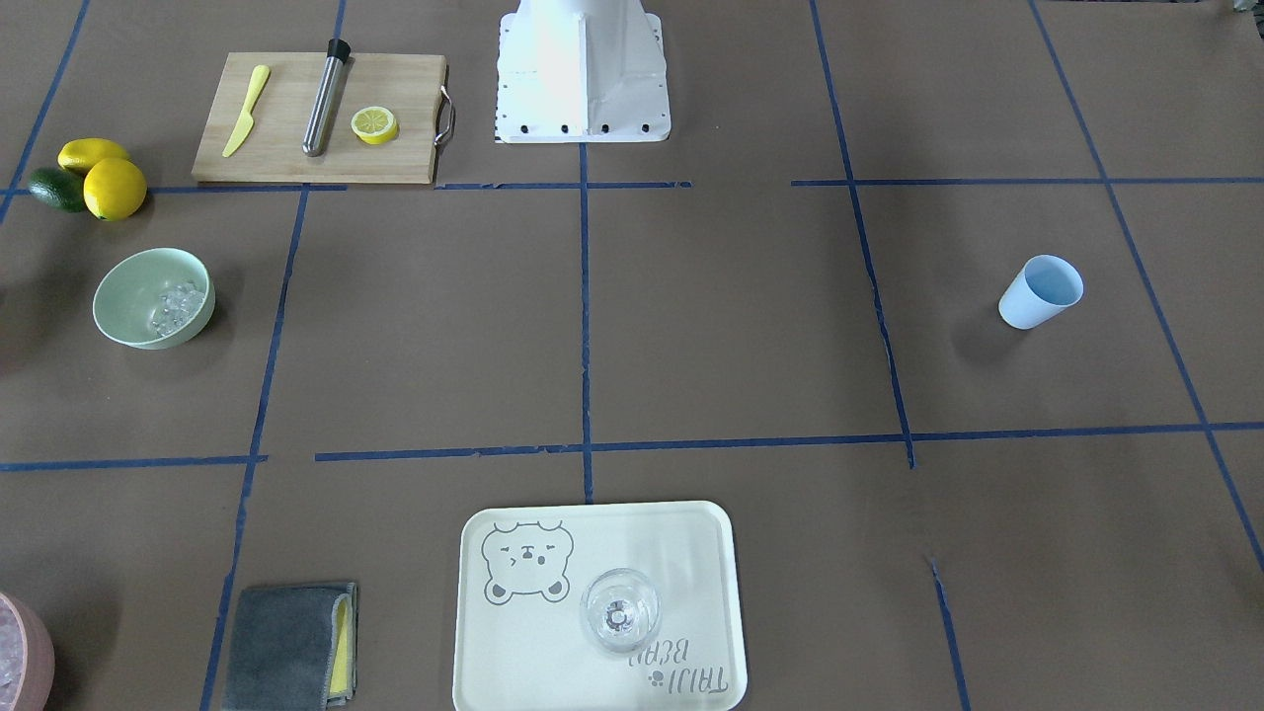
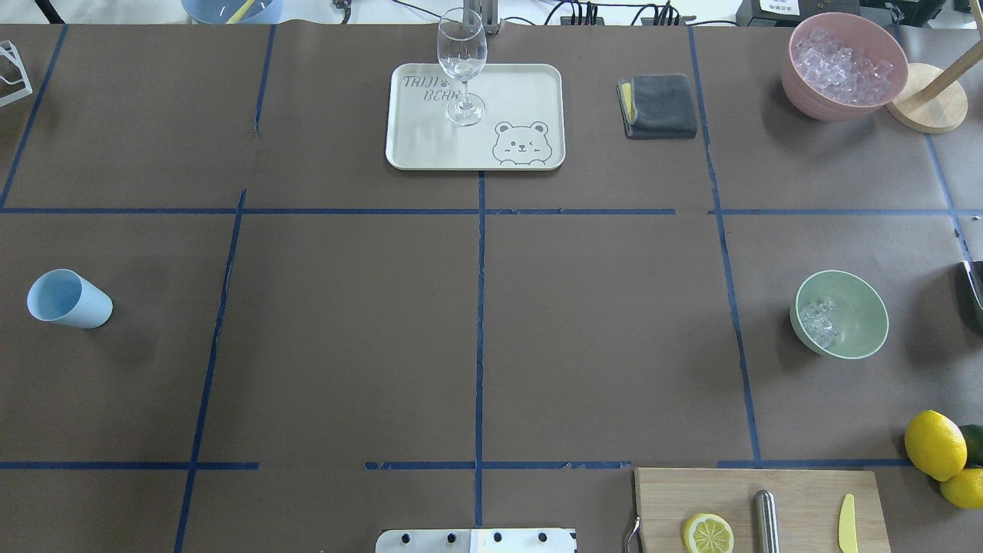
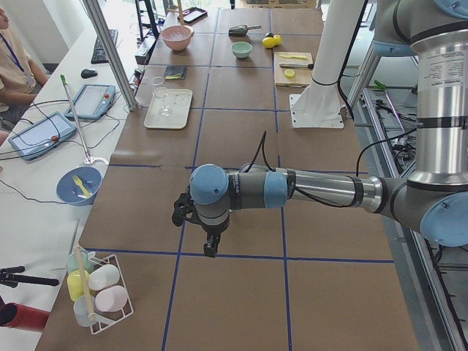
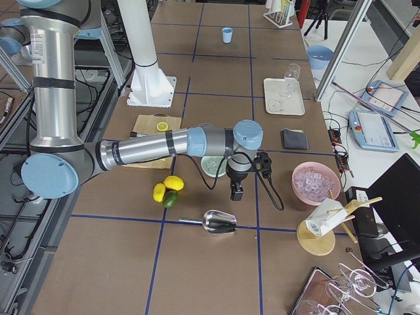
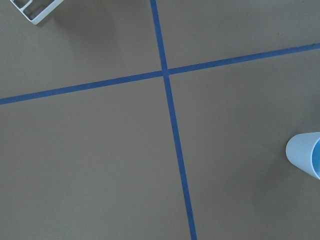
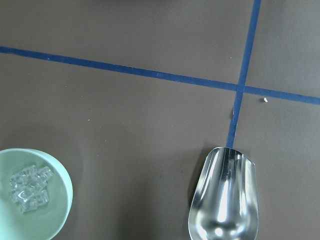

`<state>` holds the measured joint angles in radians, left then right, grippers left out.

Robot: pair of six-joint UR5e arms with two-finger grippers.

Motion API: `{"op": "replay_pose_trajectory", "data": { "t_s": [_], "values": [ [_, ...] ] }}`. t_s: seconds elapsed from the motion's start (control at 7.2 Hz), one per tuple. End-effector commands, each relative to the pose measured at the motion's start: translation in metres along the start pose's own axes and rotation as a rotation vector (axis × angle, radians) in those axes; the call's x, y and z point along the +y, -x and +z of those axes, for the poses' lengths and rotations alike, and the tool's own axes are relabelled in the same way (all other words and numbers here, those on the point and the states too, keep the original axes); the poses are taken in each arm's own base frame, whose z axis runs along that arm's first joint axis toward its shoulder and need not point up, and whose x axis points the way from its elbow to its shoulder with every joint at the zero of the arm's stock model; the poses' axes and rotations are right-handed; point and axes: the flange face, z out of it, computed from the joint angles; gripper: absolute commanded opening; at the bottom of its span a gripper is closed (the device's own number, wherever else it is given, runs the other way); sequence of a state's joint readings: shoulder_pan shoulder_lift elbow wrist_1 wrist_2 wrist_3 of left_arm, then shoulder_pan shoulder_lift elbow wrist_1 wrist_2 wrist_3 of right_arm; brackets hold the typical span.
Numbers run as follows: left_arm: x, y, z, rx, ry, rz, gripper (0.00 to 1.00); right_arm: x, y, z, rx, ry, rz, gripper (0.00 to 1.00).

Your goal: Pour ice into bowl

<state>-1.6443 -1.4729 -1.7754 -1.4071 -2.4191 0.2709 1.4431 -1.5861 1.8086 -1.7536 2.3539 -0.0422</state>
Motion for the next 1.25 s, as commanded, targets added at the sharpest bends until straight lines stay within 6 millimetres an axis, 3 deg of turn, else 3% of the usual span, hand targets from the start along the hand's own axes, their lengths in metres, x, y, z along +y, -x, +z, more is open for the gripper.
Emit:
{"op": "replay_pose_trajectory", "data": {
  "t_s": [0.0,0.14,0.42,0.83,1.11],
  "values": [
    [-0.001,-0.006,0.002,0.015,-0.001,0.010,1.00,-0.001,-0.001,0.013,-0.005,0.018,-0.006,1.00],
    [-0.007,-0.009,0.012,0.008,0.011,0.036,1.00,0.004,-0.004,0.014,-0.014,0.021,0.002,1.00],
    [-0.019,-0.024,0.031,0.003,-0.010,0.018,1.00,0.038,-0.025,0.018,-0.077,0.025,0.061,1.00],
    [-0.015,-0.018,0.030,-0.070,-0.006,0.025,1.00,0.029,-0.028,-0.004,0.012,-0.041,0.016,1.00],
    [-0.014,-0.014,0.034,-0.061,0.000,0.018,1.00,0.025,-0.038,0.020,0.034,-0.032,-0.003,1.00]
  ]
}}
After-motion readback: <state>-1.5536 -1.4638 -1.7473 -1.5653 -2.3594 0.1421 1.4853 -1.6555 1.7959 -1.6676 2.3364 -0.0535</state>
